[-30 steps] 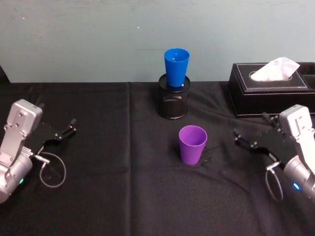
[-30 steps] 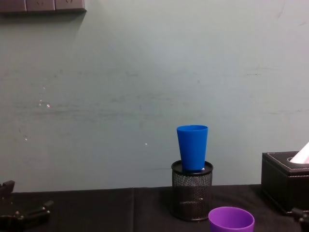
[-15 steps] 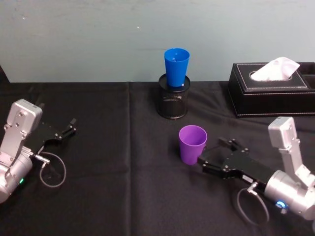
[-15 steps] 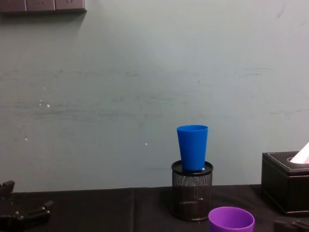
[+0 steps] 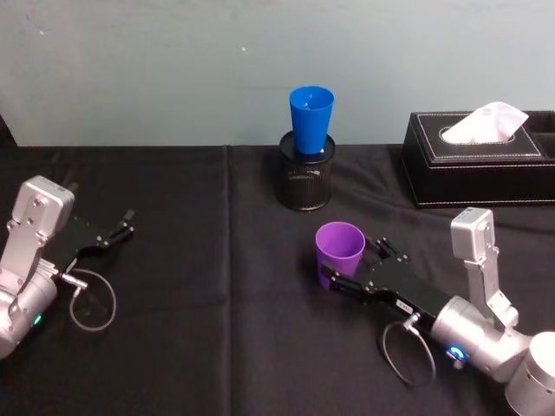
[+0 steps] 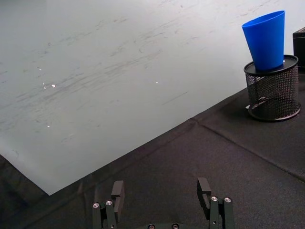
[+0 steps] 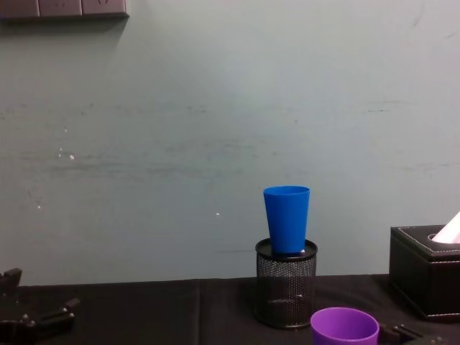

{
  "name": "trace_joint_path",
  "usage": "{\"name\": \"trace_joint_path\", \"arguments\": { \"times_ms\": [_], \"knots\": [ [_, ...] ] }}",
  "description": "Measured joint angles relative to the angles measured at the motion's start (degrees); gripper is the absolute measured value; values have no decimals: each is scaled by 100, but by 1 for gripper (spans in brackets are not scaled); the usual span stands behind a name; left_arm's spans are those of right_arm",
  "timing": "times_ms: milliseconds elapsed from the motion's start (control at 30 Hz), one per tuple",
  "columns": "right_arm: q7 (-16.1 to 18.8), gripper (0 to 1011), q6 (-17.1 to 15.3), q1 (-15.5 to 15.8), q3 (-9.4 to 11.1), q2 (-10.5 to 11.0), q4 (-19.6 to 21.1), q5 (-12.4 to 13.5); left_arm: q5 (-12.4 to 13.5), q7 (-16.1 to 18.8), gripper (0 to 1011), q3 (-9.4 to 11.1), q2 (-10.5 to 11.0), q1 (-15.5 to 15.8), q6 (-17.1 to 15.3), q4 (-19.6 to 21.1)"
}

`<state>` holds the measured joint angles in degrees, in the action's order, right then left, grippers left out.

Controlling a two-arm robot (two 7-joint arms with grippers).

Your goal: Pick up one cup with a gripper and tap it against the other cup.

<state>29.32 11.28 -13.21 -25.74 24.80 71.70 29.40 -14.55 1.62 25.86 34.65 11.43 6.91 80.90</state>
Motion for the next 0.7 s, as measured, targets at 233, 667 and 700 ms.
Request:
{"name": "trace_joint_path", "arguments": {
  "times_ms": [233,667,700],
  "knots": [
    [45,1003,187,-156,-8,-276,-332,-128,0,0,1000,0,0,0,0,0],
    [-85,981,255,-295,25,-506,-575,-539,0,0,1000,0,0,0,0,0],
    [-90,958,251,-295,49,-513,-567,-555,0,0,1000,0,0,0,0,0]
  ]
}}
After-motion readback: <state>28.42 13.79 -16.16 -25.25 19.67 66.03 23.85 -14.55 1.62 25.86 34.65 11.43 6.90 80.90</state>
